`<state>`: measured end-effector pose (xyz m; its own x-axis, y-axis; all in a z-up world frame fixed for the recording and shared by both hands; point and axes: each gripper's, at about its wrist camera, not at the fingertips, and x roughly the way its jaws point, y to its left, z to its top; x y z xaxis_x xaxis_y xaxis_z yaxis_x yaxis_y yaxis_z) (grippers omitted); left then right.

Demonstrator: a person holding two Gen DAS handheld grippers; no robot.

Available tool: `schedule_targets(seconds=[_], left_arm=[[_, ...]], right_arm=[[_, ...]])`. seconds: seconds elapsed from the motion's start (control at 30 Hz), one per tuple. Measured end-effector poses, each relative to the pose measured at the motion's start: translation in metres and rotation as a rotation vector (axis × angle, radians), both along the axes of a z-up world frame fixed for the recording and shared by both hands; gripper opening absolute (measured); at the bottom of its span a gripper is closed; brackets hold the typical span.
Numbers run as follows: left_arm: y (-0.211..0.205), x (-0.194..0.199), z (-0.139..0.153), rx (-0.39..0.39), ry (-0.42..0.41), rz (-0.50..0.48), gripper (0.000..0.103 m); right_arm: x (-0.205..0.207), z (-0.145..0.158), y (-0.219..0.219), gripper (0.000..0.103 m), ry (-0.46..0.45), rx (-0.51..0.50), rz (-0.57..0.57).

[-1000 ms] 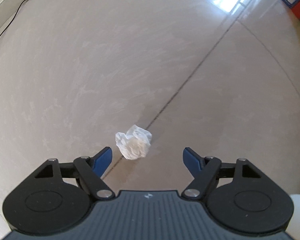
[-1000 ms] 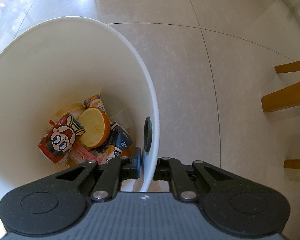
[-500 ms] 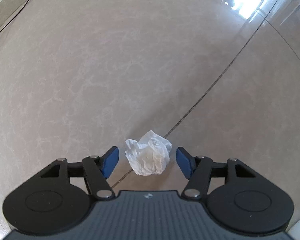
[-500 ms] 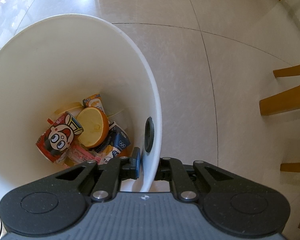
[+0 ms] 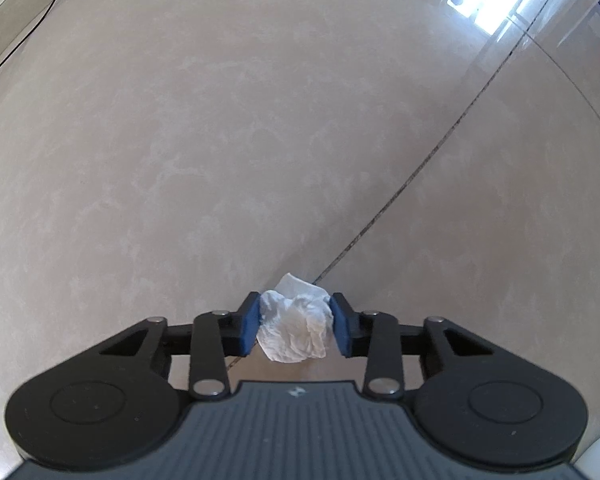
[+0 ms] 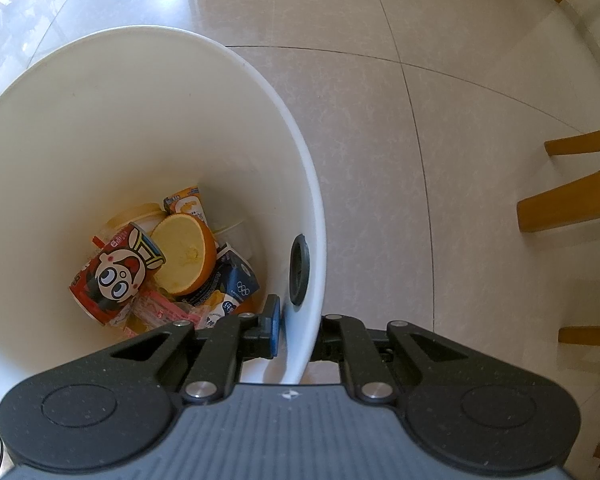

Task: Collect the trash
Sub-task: 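Move the left tool to the white tissue and grasp it, then carry the tissue over the bin and release it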

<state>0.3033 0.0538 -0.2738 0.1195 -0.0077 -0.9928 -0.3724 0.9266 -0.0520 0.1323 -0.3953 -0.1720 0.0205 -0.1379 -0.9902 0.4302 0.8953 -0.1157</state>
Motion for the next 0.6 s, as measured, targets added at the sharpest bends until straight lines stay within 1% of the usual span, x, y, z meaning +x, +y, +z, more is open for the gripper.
schedule_targets(seconds=[0.07,0.17,0.37,0.53,0.6], left_arm=[[-0.001,0.002,0.001,0.007,0.012,-0.012,0.031],[-0.002,0.003,0.012,-0.011,0.006,-0.026,0.03],[-0.01,0.001,0.049,-0.008,0.003,-0.1,0.028],[-0.029,-0.002,0.092,-0.01,-0.014,-0.224,0.028],[-0.04,-0.005,0.11,-0.012,-0.014,-0.292,0.028]], right_arm=[[0.0,0.0,0.0,0.013,0.0,0.001,0.0],[0.0,-0.002,-0.001,0.013,0.003,0.008,0.001],[0.0,-0.003,-0.003,0.013,0.007,0.017,-0.003],[0.0,-0.003,0.001,0.013,0.006,0.003,0.035],[-0.001,-0.003,0.002,0.013,0.006,0.005,0.039]])
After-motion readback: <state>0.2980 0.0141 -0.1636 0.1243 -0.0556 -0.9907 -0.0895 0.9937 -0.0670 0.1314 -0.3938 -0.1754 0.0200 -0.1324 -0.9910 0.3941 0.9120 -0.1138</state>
